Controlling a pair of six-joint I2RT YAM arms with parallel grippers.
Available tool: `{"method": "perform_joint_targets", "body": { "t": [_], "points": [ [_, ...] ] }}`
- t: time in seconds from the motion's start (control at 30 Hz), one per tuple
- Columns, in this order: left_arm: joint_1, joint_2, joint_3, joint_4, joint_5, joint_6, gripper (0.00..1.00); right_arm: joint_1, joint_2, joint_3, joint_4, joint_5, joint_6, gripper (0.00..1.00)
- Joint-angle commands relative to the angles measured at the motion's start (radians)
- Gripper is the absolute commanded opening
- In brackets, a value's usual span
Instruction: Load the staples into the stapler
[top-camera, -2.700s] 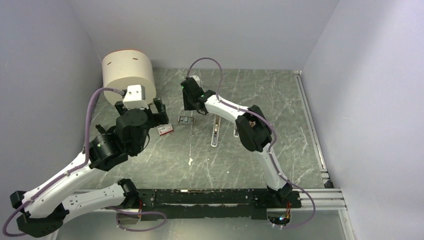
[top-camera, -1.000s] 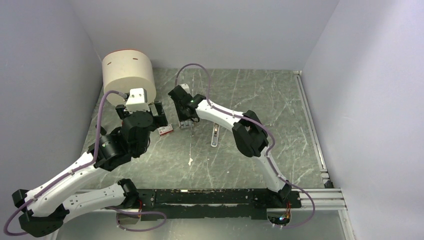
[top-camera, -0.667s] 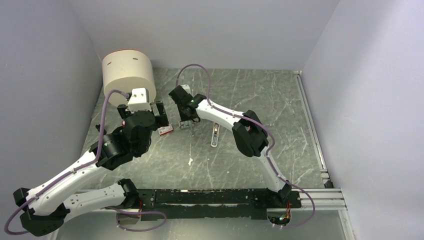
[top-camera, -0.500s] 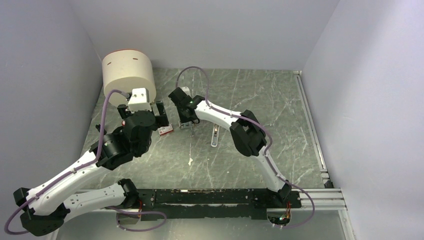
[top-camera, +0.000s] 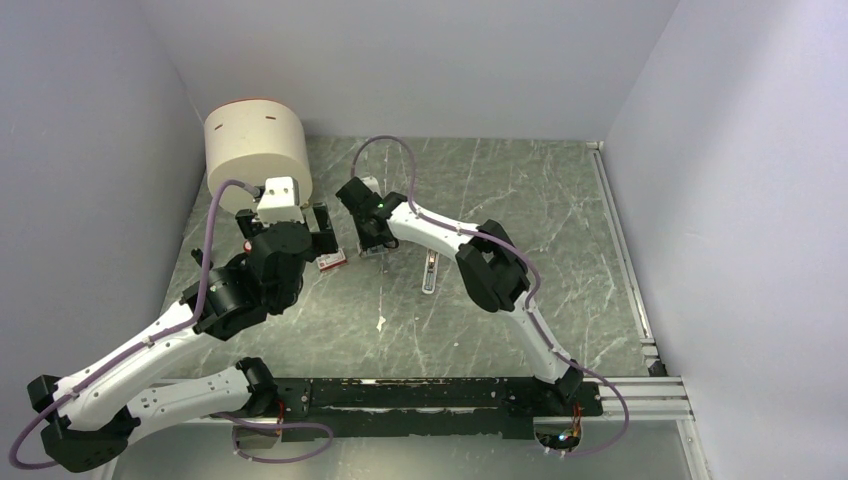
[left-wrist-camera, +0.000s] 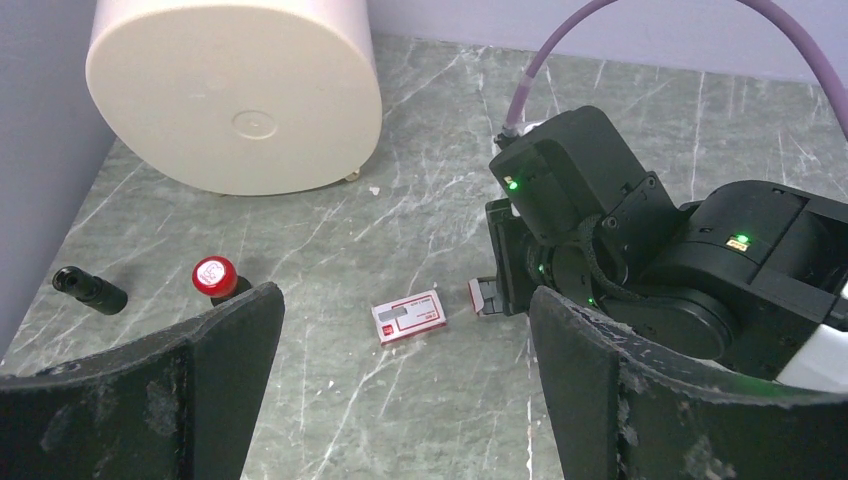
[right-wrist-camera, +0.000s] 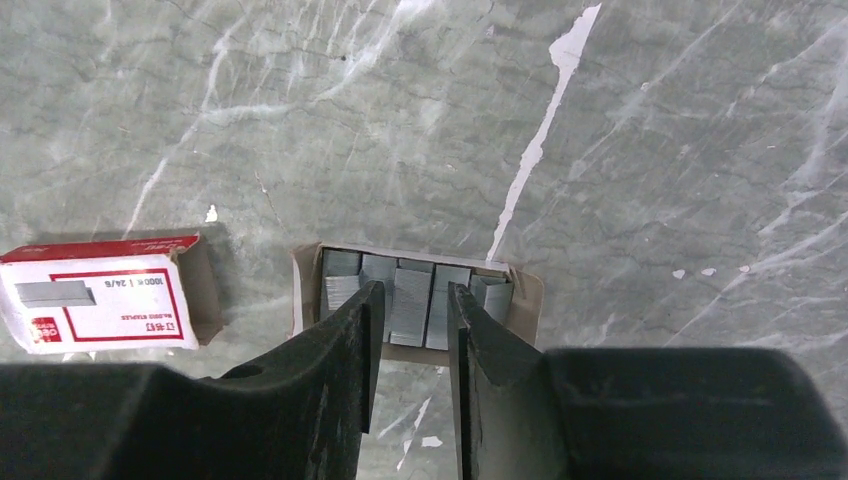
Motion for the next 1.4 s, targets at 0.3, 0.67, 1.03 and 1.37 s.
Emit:
{"method": "perform_joint_targets", "body": {
  "t": [0.3,0.67,1.03,1.37],
  "points": [
    [0.005,0.001,-0.003,0.008,-0.023,-0.009,0.97,0.001,0.049,0.045,-0.012,0.0,0.007,0.29],
    [0.005,0.007,-0.003,0.007,-0.023,-0.014,0.97,0.001,0.044,0.065,-0.027,0.032,0.022,0.23],
    [0.005,0.005,-0.003,0.005,-0.022,-0.017,0.97,-0.001,-0.074,-0.003,0.033,0.038,0.025,0.23],
    [0.004,0.005,-0.002,0.003,-0.011,-0.033,0.97,0.003,-0.212,-0.207,0.061,-0.044,0.059,0.23]
  ]
}}
